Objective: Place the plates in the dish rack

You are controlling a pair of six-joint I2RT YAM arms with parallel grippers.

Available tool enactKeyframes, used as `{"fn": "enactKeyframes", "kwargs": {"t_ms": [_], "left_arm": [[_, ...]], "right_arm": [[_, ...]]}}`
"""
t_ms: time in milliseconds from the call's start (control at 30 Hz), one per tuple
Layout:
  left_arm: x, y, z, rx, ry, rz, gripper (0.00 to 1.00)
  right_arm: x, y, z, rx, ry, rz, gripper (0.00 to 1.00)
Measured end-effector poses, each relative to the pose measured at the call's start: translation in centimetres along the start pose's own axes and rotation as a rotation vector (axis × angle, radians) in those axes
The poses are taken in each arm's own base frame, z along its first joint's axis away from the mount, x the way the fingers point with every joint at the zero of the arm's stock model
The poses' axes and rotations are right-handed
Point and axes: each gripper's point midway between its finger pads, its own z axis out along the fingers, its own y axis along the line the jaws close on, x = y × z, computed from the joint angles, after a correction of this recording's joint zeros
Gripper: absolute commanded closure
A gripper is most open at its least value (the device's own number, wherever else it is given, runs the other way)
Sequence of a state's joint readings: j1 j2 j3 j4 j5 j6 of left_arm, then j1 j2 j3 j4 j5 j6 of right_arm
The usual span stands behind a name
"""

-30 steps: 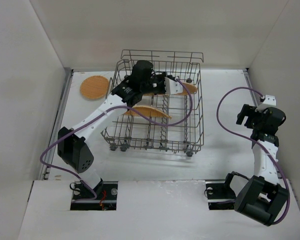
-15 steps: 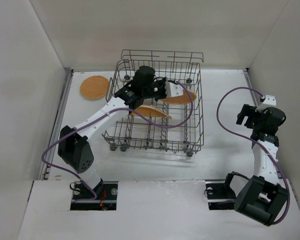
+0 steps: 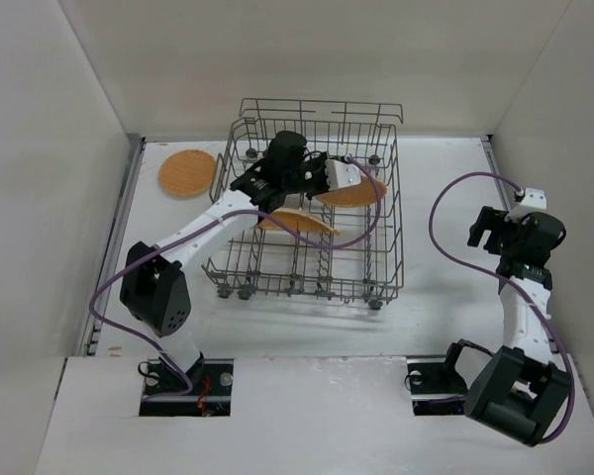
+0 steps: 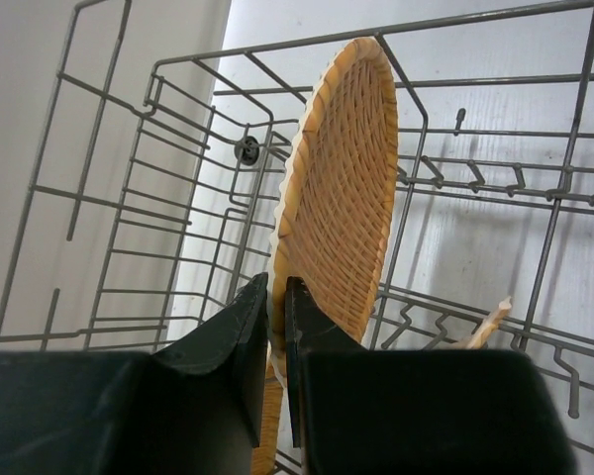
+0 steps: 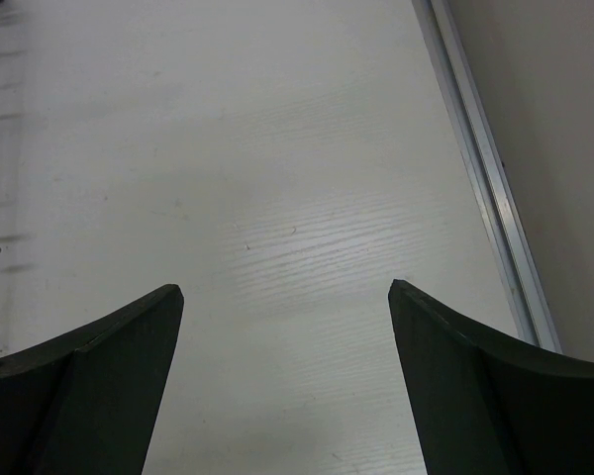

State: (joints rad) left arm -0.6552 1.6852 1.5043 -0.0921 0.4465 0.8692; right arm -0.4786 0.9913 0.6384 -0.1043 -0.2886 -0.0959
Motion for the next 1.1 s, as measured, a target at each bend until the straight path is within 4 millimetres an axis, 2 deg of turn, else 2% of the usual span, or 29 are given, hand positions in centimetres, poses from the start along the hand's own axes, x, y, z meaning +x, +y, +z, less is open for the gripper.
{"fn": "enactKeyframes", "kwargs": {"t_ms": [300, 667, 1100], "left_arm": [[2.0, -0.8, 1.0, 0.031, 0.018, -0.049, 0.96], [3.4, -2.4, 1.6, 0.063, 0.014, -0.076, 0.96], [3.4, -2.6, 1.6, 0.068, 0.004, -0.075, 0.96]], "right_arm": [[0.4, -0.2, 0.2, 0.004, 0.013, 0.006, 0.1], [0.6, -0.6, 0.2, 0.016, 0.019, 0.022, 0.1], [0.8, -0.7, 0.4, 0.016, 0.028, 0.028, 0.1]]}}
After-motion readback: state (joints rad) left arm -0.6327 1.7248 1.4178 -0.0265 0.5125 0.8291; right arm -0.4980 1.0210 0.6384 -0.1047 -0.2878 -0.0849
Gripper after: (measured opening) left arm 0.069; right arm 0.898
